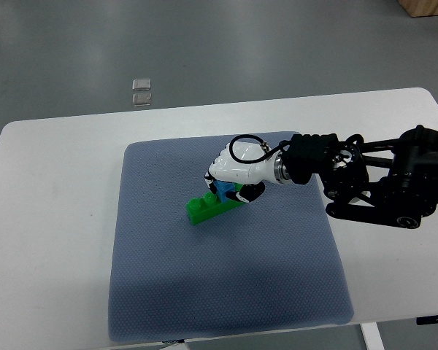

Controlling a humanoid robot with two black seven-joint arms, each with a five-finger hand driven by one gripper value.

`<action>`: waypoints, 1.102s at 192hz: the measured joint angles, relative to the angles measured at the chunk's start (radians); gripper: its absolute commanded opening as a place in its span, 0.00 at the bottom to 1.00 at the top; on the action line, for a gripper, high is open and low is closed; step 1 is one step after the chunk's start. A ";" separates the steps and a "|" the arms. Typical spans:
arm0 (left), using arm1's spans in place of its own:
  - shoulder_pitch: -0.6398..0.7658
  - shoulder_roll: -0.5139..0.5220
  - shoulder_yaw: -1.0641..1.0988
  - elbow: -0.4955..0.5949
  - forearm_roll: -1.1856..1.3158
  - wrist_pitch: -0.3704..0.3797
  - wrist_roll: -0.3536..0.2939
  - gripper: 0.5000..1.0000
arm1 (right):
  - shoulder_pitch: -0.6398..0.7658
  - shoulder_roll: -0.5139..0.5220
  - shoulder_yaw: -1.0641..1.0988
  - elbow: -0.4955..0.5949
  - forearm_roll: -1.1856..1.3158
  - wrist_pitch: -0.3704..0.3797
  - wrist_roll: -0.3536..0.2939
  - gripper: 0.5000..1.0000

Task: Stack blue block on green block with right hand
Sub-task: 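Lower the blue block onto the green block's studs and press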

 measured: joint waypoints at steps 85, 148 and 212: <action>0.000 0.000 0.000 0.000 0.000 0.000 0.000 1.00 | -0.005 0.012 0.000 -0.017 0.000 -0.001 0.000 0.00; 0.000 0.000 0.000 0.000 0.000 0.000 0.000 1.00 | -0.012 0.016 0.000 -0.021 0.000 -0.003 0.000 0.13; 0.000 0.000 0.000 0.000 0.000 0.000 0.000 1.00 | -0.016 0.016 0.003 -0.021 0.005 -0.006 0.000 0.52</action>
